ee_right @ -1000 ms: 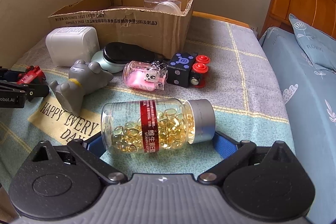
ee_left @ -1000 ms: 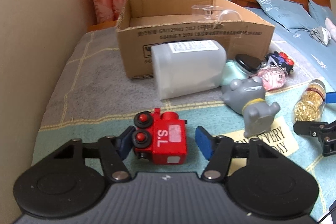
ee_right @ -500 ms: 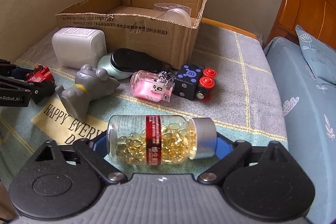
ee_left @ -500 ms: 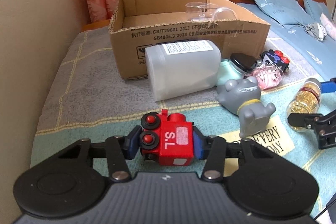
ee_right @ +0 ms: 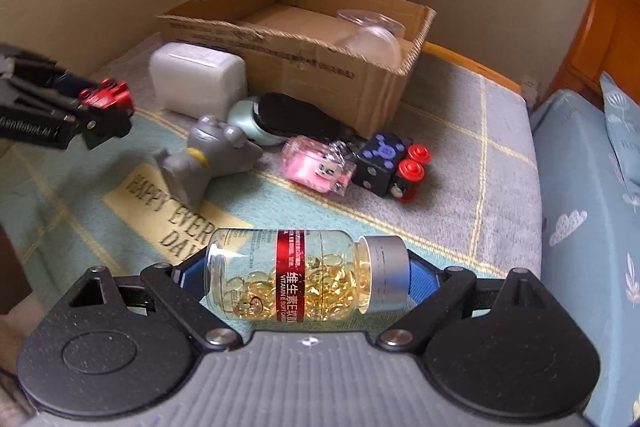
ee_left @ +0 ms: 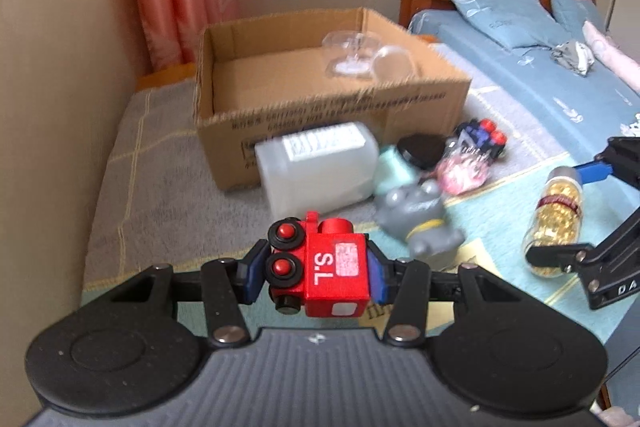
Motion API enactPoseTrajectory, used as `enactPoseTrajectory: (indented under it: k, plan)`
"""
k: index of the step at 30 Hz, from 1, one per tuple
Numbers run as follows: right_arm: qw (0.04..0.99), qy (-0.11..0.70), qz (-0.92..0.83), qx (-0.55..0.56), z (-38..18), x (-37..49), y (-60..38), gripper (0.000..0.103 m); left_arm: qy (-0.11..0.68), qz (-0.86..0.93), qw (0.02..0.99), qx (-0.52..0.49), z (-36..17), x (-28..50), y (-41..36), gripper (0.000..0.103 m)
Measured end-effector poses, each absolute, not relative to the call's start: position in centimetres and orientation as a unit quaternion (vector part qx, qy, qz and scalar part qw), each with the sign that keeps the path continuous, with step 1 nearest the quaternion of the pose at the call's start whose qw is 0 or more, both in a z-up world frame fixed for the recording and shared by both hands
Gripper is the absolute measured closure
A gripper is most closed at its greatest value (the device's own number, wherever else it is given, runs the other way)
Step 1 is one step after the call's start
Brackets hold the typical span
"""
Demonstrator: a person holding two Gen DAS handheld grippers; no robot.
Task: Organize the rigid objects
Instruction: 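Carry the train and vitamin bottle into the box and open both tools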
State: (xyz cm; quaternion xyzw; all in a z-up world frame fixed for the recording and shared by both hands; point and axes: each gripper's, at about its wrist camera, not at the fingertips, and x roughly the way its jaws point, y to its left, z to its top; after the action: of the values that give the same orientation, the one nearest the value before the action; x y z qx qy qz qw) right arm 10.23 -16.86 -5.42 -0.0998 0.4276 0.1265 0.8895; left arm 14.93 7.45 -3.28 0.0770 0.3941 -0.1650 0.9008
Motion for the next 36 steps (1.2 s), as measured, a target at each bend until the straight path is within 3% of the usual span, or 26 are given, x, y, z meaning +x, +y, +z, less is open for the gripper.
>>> enactPoseTrajectory:
  k: [8,14,33,34,35,36]
  plan:
    - [0.901,0.396,0.155,-0.078,-1.2,11.9,-17.7,0.007,0.342,-0.181,0.917,0.098,1.3,17.2,6.1,0.055]
    - [0.918,0.351,0.166,-0.085,2.0,14.2,-17.3,0.007,0.322,-0.178,0.923,0.116,3.4,23.1,4.5,0.055]
    - [0.922,0.337,0.175,-0.071,3.5,21.7,-16.0,0.007,0.376,-0.115,0.912,0.118,0.3,40.3,0.6,0.054]
    - [0.923,0.336,0.175,-0.070,3.4,21.8,-15.9,0.007,0.371,-0.104,0.915,0.117,-0.2,40.6,0.7,0.049]
    - [0.923,0.336,0.176,-0.067,3.4,22.0,-15.8,0.007,0.366,-0.092,0.918,0.118,-0.7,40.8,0.8,0.032]
    - [0.923,0.336,0.178,-0.065,3.3,22.1,-15.7,0.007,0.363,-0.083,0.920,0.123,-1.1,40.8,0.8,0.022]
